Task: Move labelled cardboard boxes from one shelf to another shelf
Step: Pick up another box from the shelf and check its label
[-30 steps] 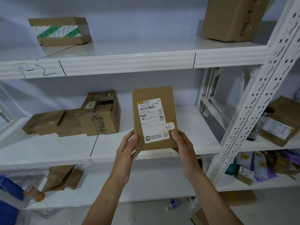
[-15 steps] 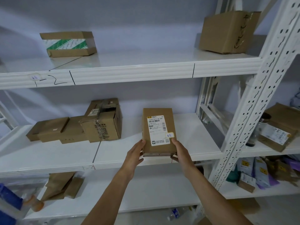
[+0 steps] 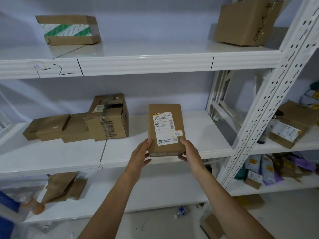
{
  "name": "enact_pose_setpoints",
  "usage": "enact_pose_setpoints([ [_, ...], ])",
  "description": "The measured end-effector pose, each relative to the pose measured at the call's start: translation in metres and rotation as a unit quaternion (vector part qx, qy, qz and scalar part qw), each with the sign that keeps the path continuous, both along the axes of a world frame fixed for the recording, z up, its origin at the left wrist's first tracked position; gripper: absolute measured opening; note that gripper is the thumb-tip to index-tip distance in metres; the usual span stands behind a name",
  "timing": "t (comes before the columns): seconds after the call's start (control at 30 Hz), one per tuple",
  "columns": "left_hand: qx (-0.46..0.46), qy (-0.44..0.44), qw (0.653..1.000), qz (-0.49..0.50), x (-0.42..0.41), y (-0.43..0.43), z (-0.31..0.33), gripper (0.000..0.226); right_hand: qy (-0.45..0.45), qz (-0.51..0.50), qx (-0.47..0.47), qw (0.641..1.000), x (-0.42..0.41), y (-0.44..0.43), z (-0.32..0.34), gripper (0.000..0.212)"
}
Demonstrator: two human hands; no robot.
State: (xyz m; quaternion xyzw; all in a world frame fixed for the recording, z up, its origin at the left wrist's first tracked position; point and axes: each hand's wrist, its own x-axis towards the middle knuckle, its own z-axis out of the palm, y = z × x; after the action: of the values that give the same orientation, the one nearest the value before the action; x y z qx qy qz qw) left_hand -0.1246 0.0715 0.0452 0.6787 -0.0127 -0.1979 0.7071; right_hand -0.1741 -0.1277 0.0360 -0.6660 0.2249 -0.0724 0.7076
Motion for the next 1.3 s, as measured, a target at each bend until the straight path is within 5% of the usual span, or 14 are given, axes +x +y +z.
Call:
enact_pose_setpoints([
  [0.3,-0.027,-0.035,0.999,0.026,-0.011,0.035,0.001,0.045,-0.036,-0.005,0.001,0.999,-0.014,0.042,0.008,0.026],
  [0.6,-0.024,-0.077,0.996,0.036,-0.022,0.069,0.023,0.047,-0.061,-0.004,-0.030,0.998,-0.035,0.081,0.030,0.063],
  [0.77,-0.030,-0.096,0.994,0.049,-0.032,0.082,0.039,0.028,-0.063,0.003,-0.045,0.997,-0.042,0.094,0.049,0.081],
  [1.3,-0.027,-0.132,0.981,0.141,-0.106,0.168,0.073,0.026,-0.157,0.056,0.021,0.986,-0.088,0.183,0.076,0.075],
])
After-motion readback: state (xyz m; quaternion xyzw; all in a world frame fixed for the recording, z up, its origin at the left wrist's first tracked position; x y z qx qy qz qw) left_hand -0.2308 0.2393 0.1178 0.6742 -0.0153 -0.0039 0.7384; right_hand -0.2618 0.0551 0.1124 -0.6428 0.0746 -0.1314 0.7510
